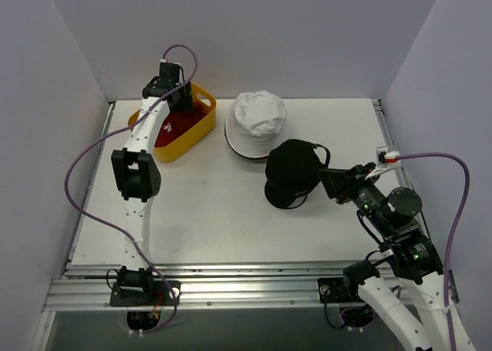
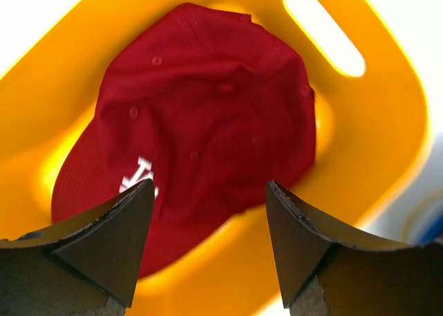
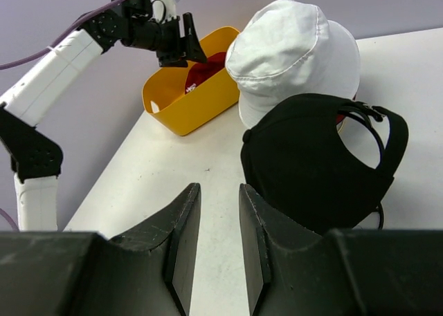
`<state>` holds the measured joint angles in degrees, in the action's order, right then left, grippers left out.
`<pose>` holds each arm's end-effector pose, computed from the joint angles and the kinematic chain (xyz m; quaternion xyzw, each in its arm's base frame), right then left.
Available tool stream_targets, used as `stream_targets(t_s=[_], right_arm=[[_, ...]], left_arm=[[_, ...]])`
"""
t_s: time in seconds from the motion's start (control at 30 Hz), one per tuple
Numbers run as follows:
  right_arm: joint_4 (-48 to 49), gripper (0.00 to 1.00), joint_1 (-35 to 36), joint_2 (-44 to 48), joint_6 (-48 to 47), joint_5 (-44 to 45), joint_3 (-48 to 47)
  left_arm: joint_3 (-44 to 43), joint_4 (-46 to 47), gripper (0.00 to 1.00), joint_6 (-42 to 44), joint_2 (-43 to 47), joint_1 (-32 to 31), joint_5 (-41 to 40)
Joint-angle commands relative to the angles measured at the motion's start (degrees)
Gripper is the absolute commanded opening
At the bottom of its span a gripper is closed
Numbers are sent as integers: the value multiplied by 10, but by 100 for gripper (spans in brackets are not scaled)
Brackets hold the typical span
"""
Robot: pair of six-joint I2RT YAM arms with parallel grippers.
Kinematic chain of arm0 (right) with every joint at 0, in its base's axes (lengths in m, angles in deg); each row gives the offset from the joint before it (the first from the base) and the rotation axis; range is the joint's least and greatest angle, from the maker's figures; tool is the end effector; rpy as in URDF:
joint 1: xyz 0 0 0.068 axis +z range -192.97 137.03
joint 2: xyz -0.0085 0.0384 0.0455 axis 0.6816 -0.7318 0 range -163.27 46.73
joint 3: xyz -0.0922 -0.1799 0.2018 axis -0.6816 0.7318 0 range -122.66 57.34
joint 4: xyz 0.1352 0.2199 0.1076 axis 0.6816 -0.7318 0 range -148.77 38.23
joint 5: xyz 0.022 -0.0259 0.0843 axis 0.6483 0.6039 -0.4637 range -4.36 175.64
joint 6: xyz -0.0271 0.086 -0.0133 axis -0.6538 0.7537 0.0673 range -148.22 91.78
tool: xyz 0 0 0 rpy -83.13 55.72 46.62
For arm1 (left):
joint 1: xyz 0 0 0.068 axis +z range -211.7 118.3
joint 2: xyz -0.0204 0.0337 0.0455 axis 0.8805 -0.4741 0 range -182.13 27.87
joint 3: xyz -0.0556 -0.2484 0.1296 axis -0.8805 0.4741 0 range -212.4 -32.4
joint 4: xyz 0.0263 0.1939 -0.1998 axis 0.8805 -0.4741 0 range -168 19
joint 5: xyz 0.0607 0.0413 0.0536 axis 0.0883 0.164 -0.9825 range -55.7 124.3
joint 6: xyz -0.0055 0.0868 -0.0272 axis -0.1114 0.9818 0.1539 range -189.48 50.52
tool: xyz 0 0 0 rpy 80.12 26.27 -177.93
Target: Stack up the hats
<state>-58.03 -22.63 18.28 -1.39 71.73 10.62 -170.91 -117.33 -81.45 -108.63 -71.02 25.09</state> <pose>0.1416 0.0733 0.4171 -0.0586 0.6290 0.3784 0.6765 0.5881 -0.0833 0.2656 -0.0523 0.9176 0.0013 0.3939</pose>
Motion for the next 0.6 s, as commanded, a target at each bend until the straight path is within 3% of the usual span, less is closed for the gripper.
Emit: stream_targets(t_s=[0.0,0.47,0.57], right_arm=[[24,25,5,11,-12,-10,8],[23,26,4,26,-12,-16,11],[22,26,4,29,-12,-18,10]], left_arm=[[-96,-38,74,22,-58,3,-26],[-56,62,75,9,-136,19,-13],[-89,41,67,1,-160,21,-10]])
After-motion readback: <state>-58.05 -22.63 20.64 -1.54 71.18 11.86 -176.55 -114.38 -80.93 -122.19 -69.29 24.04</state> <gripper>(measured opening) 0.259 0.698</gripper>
